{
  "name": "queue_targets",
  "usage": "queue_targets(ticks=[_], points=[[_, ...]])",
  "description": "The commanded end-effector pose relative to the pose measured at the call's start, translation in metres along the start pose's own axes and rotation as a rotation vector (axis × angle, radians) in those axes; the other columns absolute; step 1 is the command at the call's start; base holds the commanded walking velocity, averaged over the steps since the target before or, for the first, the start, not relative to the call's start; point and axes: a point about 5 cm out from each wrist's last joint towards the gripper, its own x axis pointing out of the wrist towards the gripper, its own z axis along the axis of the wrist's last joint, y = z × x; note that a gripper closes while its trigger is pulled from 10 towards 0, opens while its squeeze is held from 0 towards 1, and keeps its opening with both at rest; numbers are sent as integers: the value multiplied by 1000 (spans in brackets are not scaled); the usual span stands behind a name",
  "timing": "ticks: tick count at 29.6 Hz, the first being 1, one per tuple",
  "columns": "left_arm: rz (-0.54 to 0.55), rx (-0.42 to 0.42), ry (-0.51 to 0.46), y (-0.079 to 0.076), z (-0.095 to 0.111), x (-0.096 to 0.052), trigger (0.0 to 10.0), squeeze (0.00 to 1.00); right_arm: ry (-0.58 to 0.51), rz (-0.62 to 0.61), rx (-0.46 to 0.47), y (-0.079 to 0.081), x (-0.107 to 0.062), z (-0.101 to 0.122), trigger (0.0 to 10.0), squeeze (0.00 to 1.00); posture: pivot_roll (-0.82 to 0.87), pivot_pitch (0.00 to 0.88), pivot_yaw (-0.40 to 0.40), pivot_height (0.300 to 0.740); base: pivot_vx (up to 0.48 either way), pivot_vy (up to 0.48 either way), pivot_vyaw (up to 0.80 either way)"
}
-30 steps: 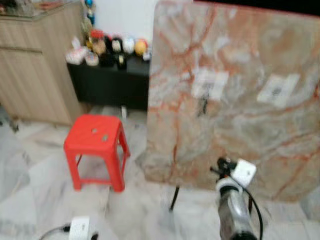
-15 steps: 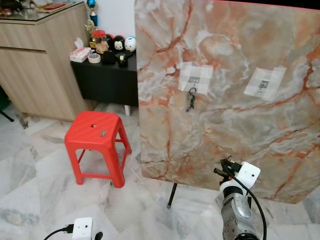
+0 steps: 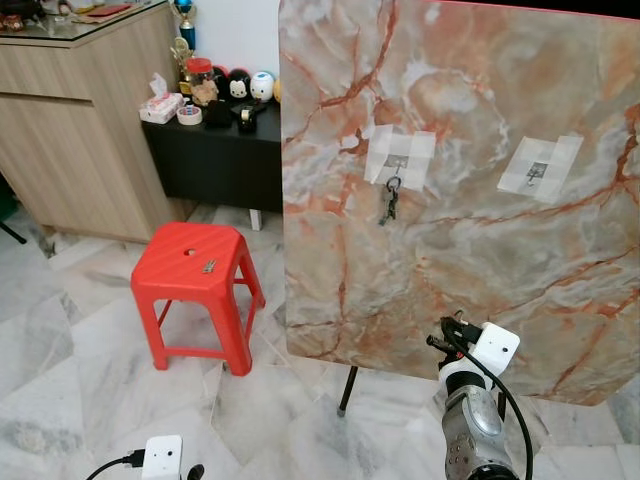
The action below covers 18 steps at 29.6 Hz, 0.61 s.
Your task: Hang keys on a hook
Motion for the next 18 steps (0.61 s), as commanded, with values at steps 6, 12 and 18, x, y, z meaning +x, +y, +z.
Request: queue_targets(ticks=[6,12,18], points=[[1,-16,22,0,-5,-1,10000,0,-14,16,7,5,4,6,10000,0,58,0,-69,740,268,0,0],[-1,-18,23,-1,-6,-1,10000,0,-4,38,9,9,5,5,10000,0,59,0,-70,740,271,0,-389],[0,-18,24,-1,-6,-2,10000,0,-7,53,-4,11,3,4,10000,0,61,0,-71,740,271,0,0]])
